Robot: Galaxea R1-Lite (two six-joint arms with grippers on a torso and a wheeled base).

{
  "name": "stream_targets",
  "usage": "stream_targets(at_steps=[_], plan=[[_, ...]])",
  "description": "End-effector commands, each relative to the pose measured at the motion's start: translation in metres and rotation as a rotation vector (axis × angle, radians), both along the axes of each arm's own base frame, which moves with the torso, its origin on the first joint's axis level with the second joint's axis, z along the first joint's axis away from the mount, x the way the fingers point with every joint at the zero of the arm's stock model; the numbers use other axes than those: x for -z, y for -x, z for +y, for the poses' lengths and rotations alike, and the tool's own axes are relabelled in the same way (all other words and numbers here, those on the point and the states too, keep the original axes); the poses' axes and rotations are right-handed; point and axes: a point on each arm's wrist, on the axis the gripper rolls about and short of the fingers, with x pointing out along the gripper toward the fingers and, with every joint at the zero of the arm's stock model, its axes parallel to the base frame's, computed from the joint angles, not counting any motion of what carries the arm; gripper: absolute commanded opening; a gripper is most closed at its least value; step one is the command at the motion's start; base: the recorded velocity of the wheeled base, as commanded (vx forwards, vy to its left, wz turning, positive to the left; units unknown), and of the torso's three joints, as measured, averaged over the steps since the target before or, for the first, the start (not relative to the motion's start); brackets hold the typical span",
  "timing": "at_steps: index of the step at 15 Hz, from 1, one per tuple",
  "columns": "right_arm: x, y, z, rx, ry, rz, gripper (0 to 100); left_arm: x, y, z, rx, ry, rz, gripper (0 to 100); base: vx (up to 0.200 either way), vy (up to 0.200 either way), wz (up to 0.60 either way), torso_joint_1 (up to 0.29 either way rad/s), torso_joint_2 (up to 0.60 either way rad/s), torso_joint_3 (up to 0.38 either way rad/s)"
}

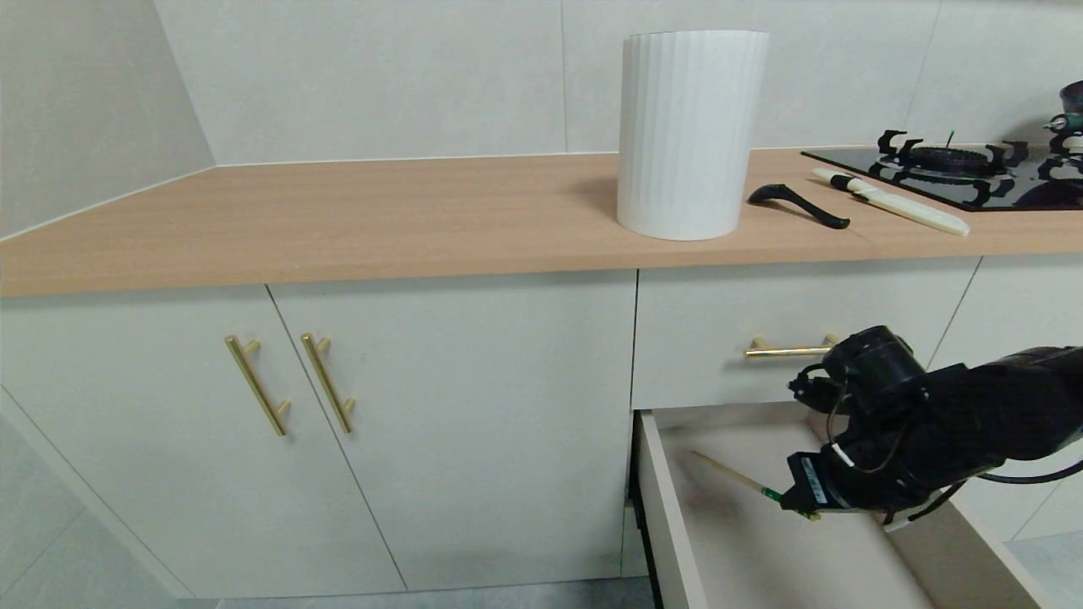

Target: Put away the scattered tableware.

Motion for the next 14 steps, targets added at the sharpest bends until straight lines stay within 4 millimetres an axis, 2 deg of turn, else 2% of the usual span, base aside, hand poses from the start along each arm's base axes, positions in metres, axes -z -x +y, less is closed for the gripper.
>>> stream_targets(at_steps=[1, 3, 7, 14], plan=[[0.051, -0.009, 0.003, 0.022, 0.059, 0.094, 0, 0.000, 0.000, 0.000, 0.000, 0.000, 0.001, 100, 0.000, 0.000, 0.00, 0.000, 0.00, 0.000], [0.074, -0.012, 0.006, 0.041, 0.093, 0.113, 0, 0.000, 0.000, 0.000, 0.000, 0.000, 0.001, 100, 0.000, 0.000, 0.00, 0.000, 0.00, 0.000], [0.099, -0.014, 0.014, 0.042, 0.112, 0.155, 0, 0.000, 0.000, 0.000, 0.000, 0.000, 0.001, 100, 0.000, 0.000, 0.00, 0.000, 0.00, 0.000], [0.101, -0.015, 0.018, 0.078, 0.092, 0.134, 0, 0.000, 0.000, 0.000, 0.000, 0.000, 0.001, 100, 0.000, 0.000, 0.00, 0.000, 0.00, 0.000]])
